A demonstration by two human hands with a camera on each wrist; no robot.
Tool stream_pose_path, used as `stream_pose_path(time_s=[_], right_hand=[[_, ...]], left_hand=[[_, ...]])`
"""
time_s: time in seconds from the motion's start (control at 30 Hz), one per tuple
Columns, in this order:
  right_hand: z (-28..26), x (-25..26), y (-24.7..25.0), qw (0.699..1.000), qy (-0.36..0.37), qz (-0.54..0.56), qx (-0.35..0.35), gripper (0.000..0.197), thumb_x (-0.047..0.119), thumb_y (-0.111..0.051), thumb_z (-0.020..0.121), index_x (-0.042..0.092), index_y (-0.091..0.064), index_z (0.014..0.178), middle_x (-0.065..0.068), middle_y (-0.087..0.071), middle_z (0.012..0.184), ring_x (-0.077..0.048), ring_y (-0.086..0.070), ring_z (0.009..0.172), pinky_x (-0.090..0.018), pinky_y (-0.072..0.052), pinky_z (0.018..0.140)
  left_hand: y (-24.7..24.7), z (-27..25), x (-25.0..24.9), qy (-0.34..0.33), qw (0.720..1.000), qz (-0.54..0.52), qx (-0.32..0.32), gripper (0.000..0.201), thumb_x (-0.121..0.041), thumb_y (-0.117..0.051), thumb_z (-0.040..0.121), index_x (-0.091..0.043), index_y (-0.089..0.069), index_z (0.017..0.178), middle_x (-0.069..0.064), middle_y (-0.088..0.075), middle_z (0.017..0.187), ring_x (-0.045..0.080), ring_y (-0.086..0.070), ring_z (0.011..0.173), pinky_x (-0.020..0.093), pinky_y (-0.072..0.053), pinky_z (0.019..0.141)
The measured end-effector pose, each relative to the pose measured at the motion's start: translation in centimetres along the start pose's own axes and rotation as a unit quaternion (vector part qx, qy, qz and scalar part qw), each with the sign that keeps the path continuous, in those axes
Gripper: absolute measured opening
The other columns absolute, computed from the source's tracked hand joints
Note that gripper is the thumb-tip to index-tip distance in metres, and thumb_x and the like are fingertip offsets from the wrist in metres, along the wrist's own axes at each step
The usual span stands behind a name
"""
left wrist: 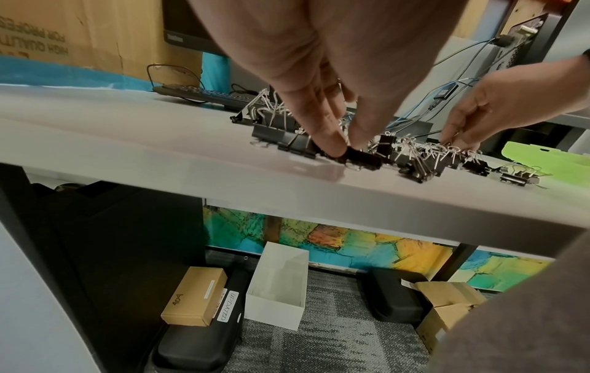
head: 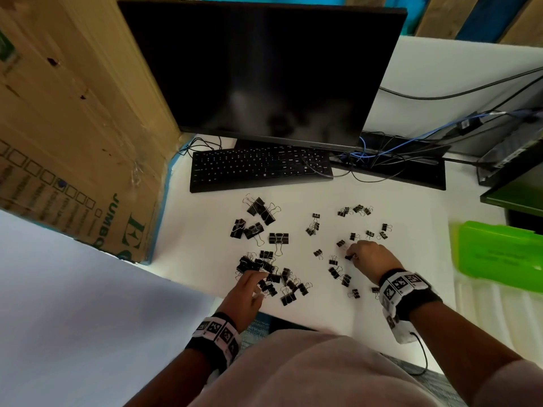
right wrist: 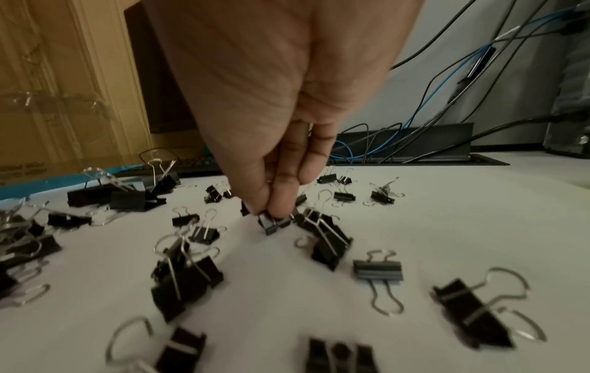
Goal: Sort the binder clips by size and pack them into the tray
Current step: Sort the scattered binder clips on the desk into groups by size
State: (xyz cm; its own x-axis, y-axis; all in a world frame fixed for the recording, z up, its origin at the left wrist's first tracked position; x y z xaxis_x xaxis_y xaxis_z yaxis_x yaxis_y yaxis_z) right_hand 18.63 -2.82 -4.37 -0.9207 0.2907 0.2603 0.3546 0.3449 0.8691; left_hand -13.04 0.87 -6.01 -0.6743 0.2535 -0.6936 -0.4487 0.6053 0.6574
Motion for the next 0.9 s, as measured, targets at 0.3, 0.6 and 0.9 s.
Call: stream_pose_path(time_s=[0.3, 0.6, 0.9], right_hand=[[-1.1, 7.1, 1.7, 0.979, 0.16, 0.122, -0.02, 0.019, 0.015, -0.061, 0.088, 0.017, -0.067, 0.105, 0.0, -0.066, 0.103, -0.013, -0.06, 0.085, -0.02, -0.045, 0.079], [-0.6, 9.5, -1.5, 0.969, 0.185, 0.136, 0.087, 0.031, 0.007, -0.053, 0.088, 0.023, -0.064, 0.112, 0.001, -0.063, 0.11, -0.016, -0.061, 0.094, -0.033, -0.049, 0.088], [-0.1, 9.4, -3.8, 0.97, 0.164, 0.053, 0.169, 0.091, 0.038, -0.076, 0.07, 0.033, -0.021, 0.142, 0.005, -0.029, 0.14, -0.02, -0.04, 0.126, -0.044, -0.042, 0.101]], left_hand=[[0.1, -0.2, 0.7, 0.036, 0.998, -0.041, -0.021, 0.042, -0.009, -0.049, 0.092, -0.025, -0.04, 0.13, -0.006, -0.039, 0.13, 0.005, -0.052, 0.106, 0.024, -0.051, 0.09], [-0.3, 0.2, 0.8, 0.08, 0.995, -0.06, 0.007, 0.068, -0.007, -0.05, 0.092, -0.03, -0.014, 0.146, -0.005, -0.043, 0.137, 0.008, -0.047, 0.115, 0.027, -0.043, 0.1], [0.2, 1.9, -1.0, 0.01, 0.999, -0.018, 0.025, 0.061, 0.001, -0.038, 0.093, -0.032, -0.023, 0.142, -0.003, -0.041, 0.138, 0.008, -0.05, 0.11, 0.026, -0.045, 0.095]])
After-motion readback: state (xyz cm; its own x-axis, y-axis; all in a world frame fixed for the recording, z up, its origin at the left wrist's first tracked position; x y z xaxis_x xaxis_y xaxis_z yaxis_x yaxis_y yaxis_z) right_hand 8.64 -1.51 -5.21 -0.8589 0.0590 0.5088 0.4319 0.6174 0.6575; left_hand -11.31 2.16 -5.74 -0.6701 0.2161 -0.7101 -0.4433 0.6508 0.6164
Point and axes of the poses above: each hand's wrist, its own z-axis towards the middle knuckle, its own y-axis out of the back of the hand, x = y × z, the point moved 4 cm from there along z, towards the middle knuckle
